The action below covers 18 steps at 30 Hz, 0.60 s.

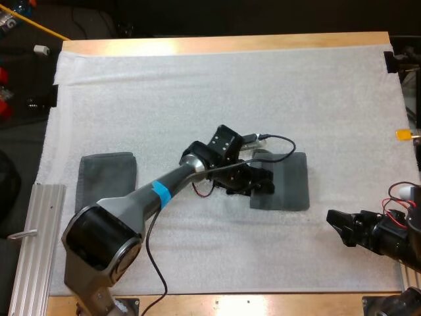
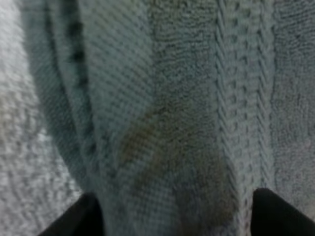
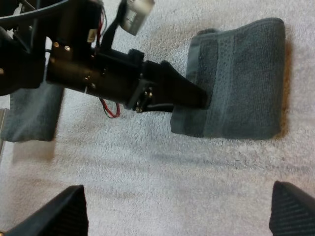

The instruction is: Pick towel from pile, fold and stack

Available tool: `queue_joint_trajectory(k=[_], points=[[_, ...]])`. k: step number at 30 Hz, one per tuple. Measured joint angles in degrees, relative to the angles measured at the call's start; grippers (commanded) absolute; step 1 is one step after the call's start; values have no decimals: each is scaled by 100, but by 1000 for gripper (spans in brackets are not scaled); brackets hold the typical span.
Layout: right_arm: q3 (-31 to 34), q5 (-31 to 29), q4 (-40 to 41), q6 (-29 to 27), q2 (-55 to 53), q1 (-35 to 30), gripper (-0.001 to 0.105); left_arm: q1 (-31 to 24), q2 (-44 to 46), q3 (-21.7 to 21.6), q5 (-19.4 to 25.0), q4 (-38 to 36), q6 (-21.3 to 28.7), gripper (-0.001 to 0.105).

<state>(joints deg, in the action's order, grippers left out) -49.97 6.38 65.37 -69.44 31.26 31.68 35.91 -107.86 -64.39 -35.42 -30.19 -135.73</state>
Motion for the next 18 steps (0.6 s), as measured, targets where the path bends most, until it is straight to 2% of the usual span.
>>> queue_joint_trajectory(k=[8,12,16,18], points=[[0,0,36,0,0,0,72,100,-222,-291,-313,-148,-249,58],[0,0,36,10,0,0,72,124,-245,-367,-330,-154,-275,37],[0,0,36,8,0,0,72,125,-245,-460,-363,-308,-113,2],[0,0,36,8,0,0,72,129,-202,-496,-311,-429,112,0]])
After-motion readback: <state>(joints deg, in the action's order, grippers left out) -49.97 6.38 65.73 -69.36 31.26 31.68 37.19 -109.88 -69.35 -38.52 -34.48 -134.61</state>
